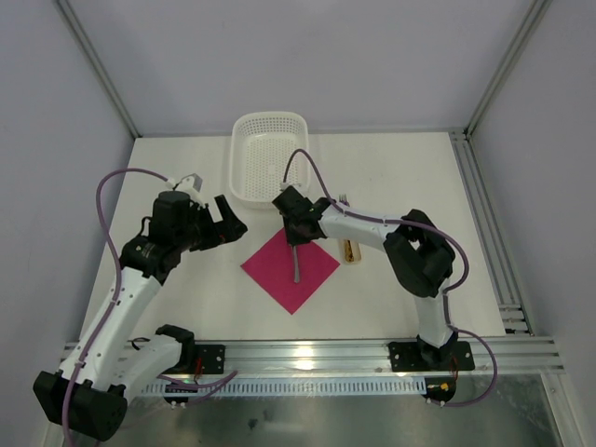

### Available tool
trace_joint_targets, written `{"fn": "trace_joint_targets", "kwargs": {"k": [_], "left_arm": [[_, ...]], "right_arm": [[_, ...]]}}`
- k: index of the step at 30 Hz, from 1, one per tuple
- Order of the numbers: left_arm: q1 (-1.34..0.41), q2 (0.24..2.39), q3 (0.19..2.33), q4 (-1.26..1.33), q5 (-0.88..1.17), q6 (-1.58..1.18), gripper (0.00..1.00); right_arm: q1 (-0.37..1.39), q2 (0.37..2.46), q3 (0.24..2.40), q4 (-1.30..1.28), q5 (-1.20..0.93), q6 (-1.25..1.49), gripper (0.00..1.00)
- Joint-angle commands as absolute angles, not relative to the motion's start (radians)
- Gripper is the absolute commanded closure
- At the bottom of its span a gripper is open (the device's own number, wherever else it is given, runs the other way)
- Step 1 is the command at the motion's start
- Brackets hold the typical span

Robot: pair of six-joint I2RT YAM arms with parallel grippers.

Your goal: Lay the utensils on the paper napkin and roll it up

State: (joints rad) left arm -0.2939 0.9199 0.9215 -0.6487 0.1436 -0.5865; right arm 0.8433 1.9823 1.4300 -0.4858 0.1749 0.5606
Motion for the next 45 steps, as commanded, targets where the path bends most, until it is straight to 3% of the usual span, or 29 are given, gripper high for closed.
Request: {"fn": "trace_joint_targets", "kwargs": {"k": [1, 45], "left_arm": [[-0.288, 0.896, 0.930, -0.643, 0.172, -0.577, 0.00], [-0.288, 0.850, 0.931, -0.666, 0.167, -0.572, 0.00]], "right_arm": [[0.848, 1.990, 1.483, -0.488, 0.206, 0.575, 0.96], [0.853, 2.040, 1.534, -0.545, 0.239, 0.594, 0.76]]}}
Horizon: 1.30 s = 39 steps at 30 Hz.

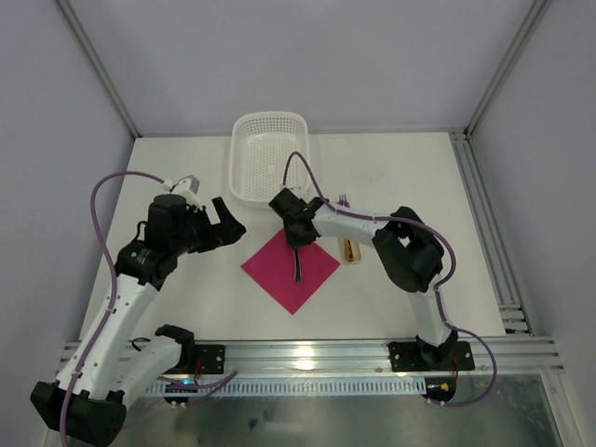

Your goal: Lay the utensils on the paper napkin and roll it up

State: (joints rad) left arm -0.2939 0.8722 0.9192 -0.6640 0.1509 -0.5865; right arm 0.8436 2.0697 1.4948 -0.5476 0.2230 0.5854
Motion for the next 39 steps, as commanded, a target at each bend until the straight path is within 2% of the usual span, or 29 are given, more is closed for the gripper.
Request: {"fn": "trace_joint_targets", "kwargs": {"k": [1, 5, 9, 16, 20, 24, 27, 39], "left_arm": [[-0.288, 0.850, 0.933, -0.667, 0.167, -0.572, 0.00], [-0.290, 0.845, 0.933, -0.666, 0.156, -0.571, 0.00], [-0.290, 0.844, 0.936, -0.672, 0.160, -0.569, 0.00], [-0.288, 0.853, 0.951, -0.663, 0.173, -0.575, 0.00], [-0.288, 0.870, 0.957, -0.623, 0.207, -0.600, 0.00], [-0.288, 0.877, 0.933, -0.514, 0.401, -0.603, 0.00], [-0.288, 0.876, 0.905, -0.440, 0.512, -0.636, 0.00], [-0.288, 0.879, 0.888, -0.443, 0.489, -0.623, 0.00]], "right_arm": [[0.851, 2.037, 1.534, -0.545, 0.242, 0.594, 0.76], [0.851, 2.014, 1.531, -0.540, 0.242, 0.592, 0.72], [0.851, 1.996, 1.537, -0.572, 0.242, 0.578, 0.73], [0.816, 1.801, 1.445, -0.603, 0.247, 0.488, 0.75], [0.720, 1.695, 1.378, -0.592, 0.215, 0.413, 0.75], [0.579, 1.661, 1.306, -0.577, 0.166, 0.328, 0.75], [0.516, 1.658, 1.283, -0.560, 0.141, 0.284, 0.76], [0.463, 1.766, 1.267, -0.480, 0.091, 0.241, 0.77]]}}
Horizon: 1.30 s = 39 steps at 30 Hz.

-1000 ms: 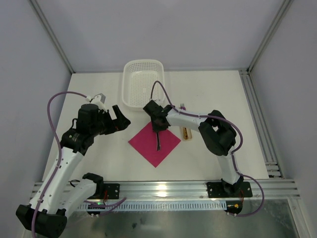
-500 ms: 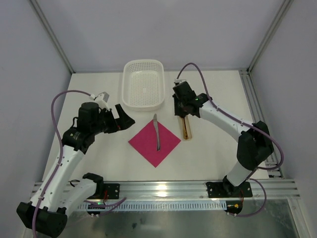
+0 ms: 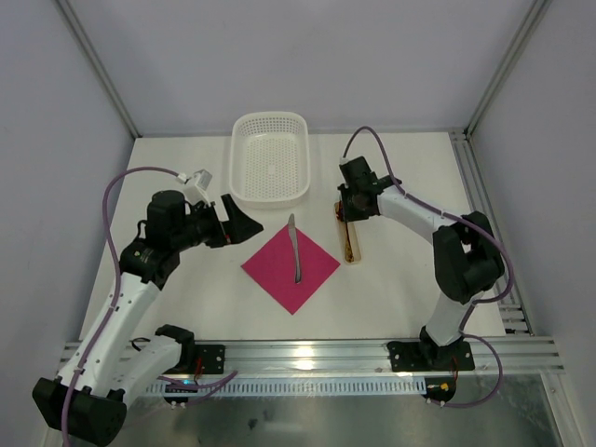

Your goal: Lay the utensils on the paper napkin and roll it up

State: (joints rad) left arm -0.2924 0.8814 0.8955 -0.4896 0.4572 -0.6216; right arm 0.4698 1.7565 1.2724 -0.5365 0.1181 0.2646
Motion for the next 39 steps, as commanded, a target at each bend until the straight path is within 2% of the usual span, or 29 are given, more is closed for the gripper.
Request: {"fn": "trace_joint_targets", "kwargs": {"k": [1, 20, 26, 30, 39], "left_arm": [[-0.290, 0.880, 0.887, -0.443, 0.489, -0.623, 0.00], [-0.290, 0.862, 0.876, -0.472, 0.434, -0.615, 0.00], [-0.288, 0.859, 0.877, -0.474, 0.436, -0.617, 0.00], [-0.290, 0.854, 0.881, -0.482, 0.431, -0.614, 0.00], [-0.288, 0.848, 0.881, -0.485, 0.423, -0.612, 0.00]], "right_arm": [[0.462, 1.773, 1.269, -0.476, 0.091, 0.244, 0.78], [0.446, 1.885, 1.236, -0.399, 0.097, 0.255, 0.80], [0.446, 1.865, 1.218, -0.383, 0.086, 0.247, 0.87], [0.446, 1.848, 1.224, -0.387, 0.086, 0.230, 0.96], [0.448, 1.766, 1.273, -0.468, 0.084, 0.230, 0.96]]}}
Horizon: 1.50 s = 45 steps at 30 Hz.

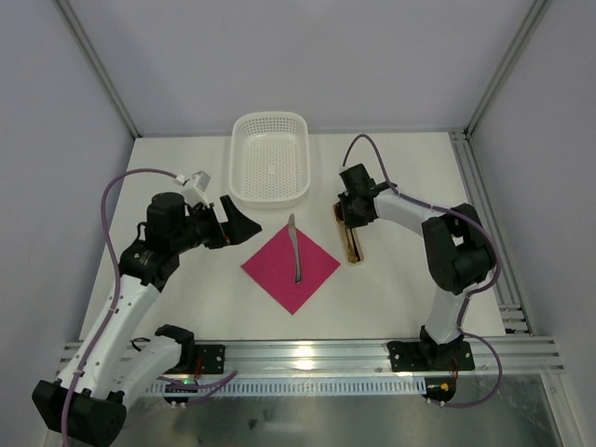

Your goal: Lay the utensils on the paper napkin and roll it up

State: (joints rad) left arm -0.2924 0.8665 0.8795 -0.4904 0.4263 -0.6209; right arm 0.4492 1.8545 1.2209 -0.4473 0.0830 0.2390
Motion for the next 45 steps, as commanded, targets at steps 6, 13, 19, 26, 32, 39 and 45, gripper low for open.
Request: {"fn": "trace_joint_targets", "kwargs": {"k": [6, 13, 19, 26, 32, 39, 45], "left_arm": [[-0.288, 0.844, 0.879, -0.518, 0.350, -0.615, 0.00], [-0.288, 0.831, 0.882, -0.546, 0.310, -0.618, 0.00], [-0.288, 0.831, 0.899, -0.571, 0.298, -0.598, 0.01], [-0.288, 0.822, 0.911, -0.604, 0.273, -0.574, 0.00], [-0.290, 0.824, 0.911, -0.600, 0.270, -0.578, 0.01], [-0.288, 0.830, 0.907, -0.592, 0.272, -0.581, 0.00], [-0.288, 0.825, 0.902, -0.592, 0.267, -0.581, 0.00]], "right_arm": [[0.449, 1.709, 1.296, -0.517, 0.071, 0.274, 0.96], [0.563, 1.661, 1.316, -0.529, 0.081, 0.392, 0.96], [0.751, 1.716, 1.330, -0.479, 0.132, 0.532, 0.96], [0.813, 1.824, 1.396, -0.448, 0.155, 0.591, 0.96], [0.830, 1.910, 1.457, -0.463, 0.161, 0.617, 0.96], [0.847, 1.993, 1.520, -0.503, 0.176, 0.629, 0.96], [0.862, 2.020, 1.531, -0.511, 0.187, 0.650, 0.96]]}}
